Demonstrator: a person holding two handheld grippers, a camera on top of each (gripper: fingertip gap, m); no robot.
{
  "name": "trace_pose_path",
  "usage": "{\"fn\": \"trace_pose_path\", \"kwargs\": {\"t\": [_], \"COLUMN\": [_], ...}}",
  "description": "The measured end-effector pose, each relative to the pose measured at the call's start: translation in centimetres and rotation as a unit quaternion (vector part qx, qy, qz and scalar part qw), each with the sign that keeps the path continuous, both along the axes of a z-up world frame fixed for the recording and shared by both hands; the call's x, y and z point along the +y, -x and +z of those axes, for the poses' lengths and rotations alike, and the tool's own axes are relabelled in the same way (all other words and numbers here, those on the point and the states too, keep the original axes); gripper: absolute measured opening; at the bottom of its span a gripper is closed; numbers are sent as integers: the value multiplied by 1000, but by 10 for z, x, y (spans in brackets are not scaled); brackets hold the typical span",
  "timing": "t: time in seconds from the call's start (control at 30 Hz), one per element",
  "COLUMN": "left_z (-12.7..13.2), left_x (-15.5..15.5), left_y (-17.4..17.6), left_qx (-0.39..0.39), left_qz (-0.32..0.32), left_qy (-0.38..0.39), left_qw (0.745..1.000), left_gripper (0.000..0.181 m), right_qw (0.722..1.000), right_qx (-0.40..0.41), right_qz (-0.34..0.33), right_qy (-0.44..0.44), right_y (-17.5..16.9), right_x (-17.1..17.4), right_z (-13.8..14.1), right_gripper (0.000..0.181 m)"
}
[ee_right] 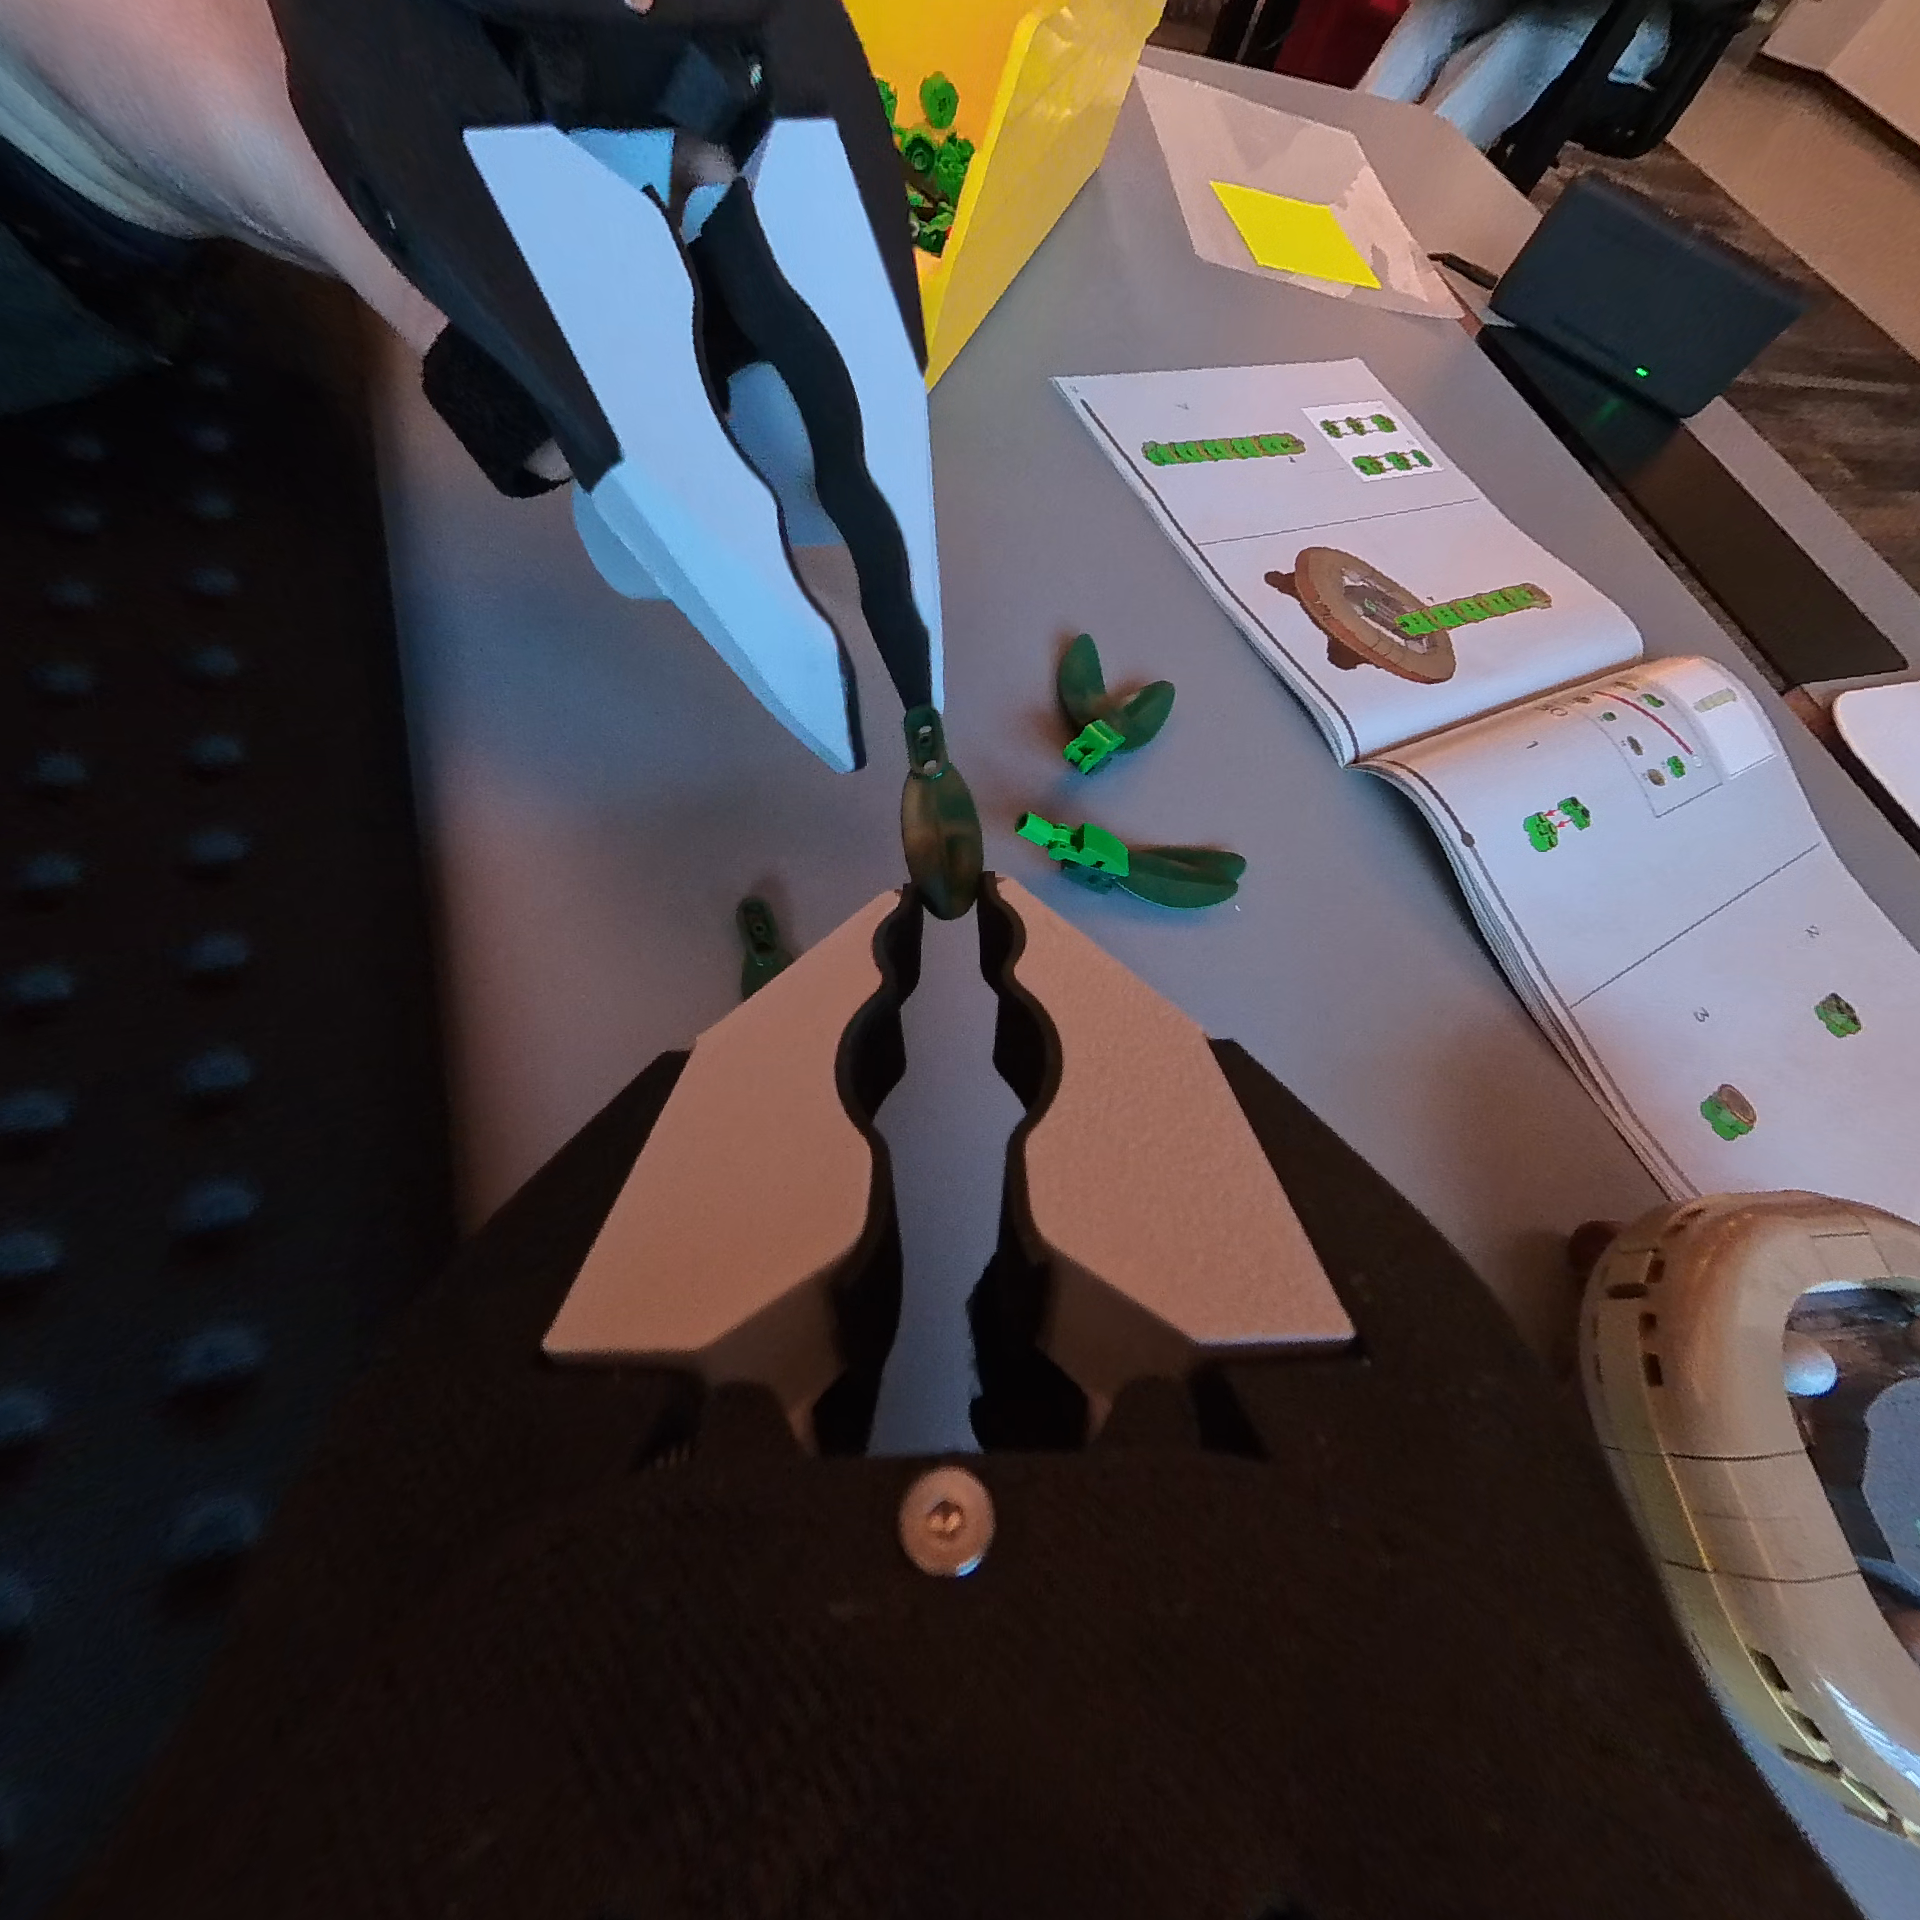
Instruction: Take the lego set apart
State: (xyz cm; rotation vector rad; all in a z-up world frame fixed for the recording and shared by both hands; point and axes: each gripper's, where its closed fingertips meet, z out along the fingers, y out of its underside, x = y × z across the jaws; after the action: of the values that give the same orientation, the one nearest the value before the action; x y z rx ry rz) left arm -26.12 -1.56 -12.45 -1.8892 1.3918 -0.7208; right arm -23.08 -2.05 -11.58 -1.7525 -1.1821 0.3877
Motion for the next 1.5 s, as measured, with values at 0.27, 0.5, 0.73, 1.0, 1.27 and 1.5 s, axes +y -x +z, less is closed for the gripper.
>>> {"fn": "trace_pose_path", "kwargs": {"t": [0.27,0.5,0.73,1.0,1.27,1.5], "left_z": [-2,-1,0,25,41,46], "left_x": [0,0,1,3,-10,-8], "left_y": [-1,-2,-2,-4,-11,-9], "left_qx": [7,6,5,-62,-123,-135], "left_qz": [-1,-1,0,6,-26,-21], "left_qy": [-9,-11,-15,-20,24,15], "left_qw": [1000,1000,1000,998,992,990], "left_gripper": [19,17,16,12,30,19], "right_qw": [1000,999,998,995,992,984], "right_qx": [15,33,55,93,125,168], "right_qz": [-1,-1,-6,-3,5,37], "right_qy": [5,17,10,-26,34,55], "right_y": [0,0,-2,-3,0,4], "right_x": [0,-1,0,-1,-4,-14], "right_z": [3,5,14,35,30,40], "right_gripper": [9,9,9,9,9,9]}}
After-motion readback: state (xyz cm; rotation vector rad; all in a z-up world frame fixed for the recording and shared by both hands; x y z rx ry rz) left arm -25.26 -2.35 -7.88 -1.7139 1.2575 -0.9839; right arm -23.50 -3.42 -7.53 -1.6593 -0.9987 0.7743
